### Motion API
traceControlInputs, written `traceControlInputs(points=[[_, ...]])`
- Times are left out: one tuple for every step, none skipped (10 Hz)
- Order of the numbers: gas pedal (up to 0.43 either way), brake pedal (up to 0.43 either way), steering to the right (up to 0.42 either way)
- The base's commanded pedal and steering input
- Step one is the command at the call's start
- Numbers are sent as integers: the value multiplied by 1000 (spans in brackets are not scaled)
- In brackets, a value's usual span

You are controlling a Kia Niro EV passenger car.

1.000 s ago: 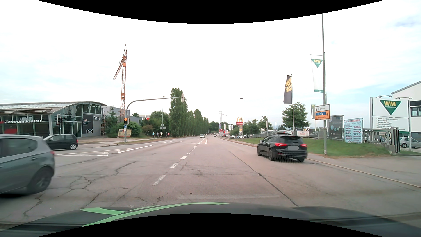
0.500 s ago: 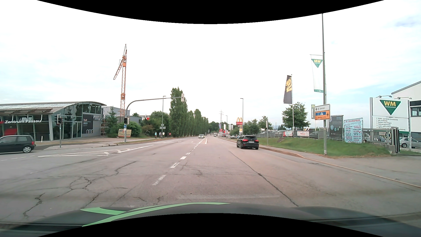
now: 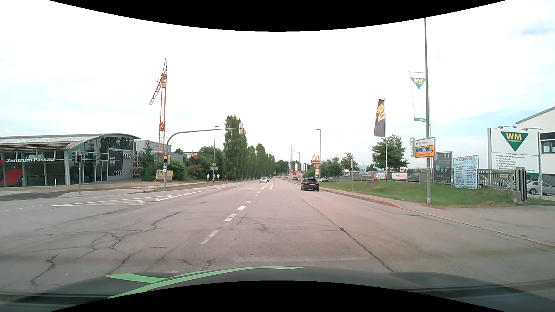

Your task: Follow the waypoints while adhering to traffic rules and regulations

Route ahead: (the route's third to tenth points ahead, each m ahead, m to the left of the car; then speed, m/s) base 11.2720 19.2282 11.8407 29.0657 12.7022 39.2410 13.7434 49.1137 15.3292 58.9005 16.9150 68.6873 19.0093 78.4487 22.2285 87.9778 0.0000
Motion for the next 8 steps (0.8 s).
traceControlInputs(points=[[0, 250, -9], [0, 250, -9], [0, 250, -9], [0, 256, -10], [0, 250, -9], [0, 256, -9], [0, 256, -9], [0, 250, -9]])
